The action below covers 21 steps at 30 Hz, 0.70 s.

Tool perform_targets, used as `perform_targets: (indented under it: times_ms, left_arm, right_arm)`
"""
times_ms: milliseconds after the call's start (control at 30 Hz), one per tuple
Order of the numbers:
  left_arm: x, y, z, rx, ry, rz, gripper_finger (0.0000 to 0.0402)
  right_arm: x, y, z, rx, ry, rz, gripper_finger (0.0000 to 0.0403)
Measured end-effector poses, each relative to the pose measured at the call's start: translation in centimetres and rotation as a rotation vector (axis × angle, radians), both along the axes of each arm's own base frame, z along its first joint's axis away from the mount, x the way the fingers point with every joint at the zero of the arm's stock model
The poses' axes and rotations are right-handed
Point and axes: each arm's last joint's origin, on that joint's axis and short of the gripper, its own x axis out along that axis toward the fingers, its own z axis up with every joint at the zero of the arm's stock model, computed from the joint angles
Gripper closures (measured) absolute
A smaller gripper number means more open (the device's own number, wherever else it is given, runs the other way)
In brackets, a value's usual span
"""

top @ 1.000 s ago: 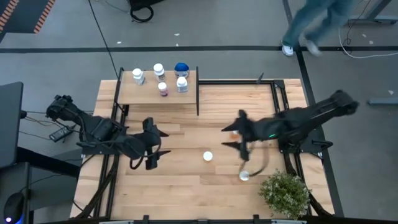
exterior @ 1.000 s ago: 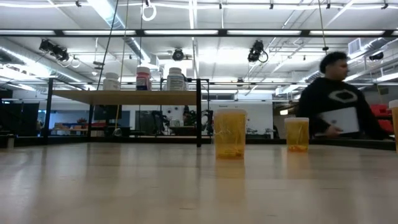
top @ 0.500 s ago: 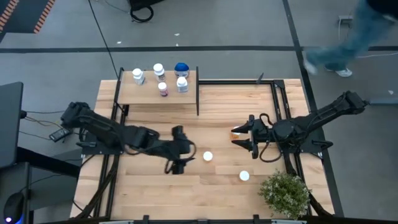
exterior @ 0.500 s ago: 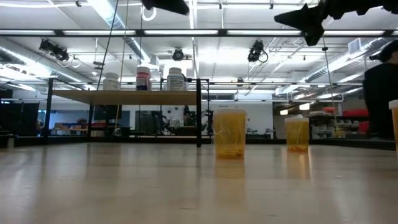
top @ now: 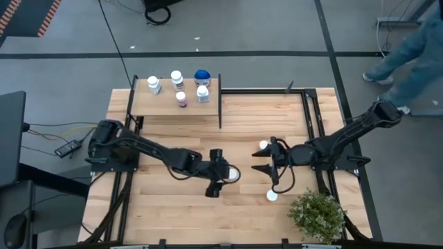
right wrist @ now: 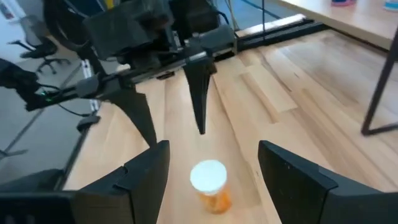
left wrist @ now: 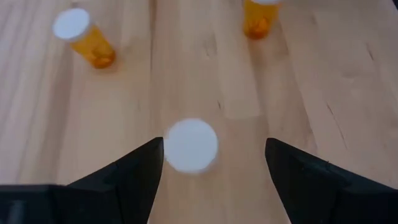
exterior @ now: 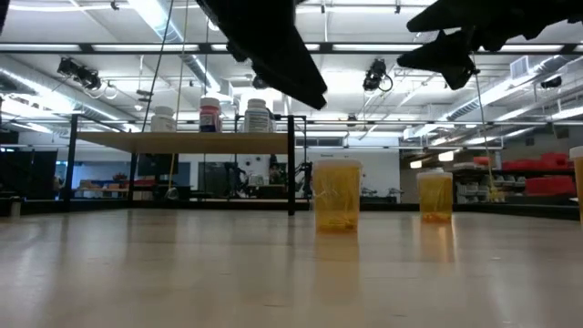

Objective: Pick and place medicine bottles onto shelf by color
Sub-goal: Put the center orange pill bottle on the shelf

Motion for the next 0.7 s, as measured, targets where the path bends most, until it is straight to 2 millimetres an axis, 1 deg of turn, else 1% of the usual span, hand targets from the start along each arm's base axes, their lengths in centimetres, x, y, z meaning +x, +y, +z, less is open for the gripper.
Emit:
perform_targets:
  times_ms: [167,400,600,700]
  left_arm:
    - [1.3,1.3,-1.0,-0.036,-0.029,0.022,0.0115]
    - [1.9,2.4,-2.4,-0.051,0.02,0.033,0.0115]
    - [1.9,2.3,-3.0,-0.082,0.05,0.009,0.0115]
    - [2.1,2.1,-3.1,-0.087,0.039,0.002,0.0115]
  right_arm:
    - [0.1,0.8,-0.9,-0.025,0.035,-0.025,0.015]
    - [0.1,1.1,-1.5,-0.048,0.05,-0.092,0.015]
    - [0.1,1.2,-1.5,-0.043,0.049,-0.091,0.015]
    - [0.1,1.2,-1.5,-0.045,0.049,-0.09,0.015]
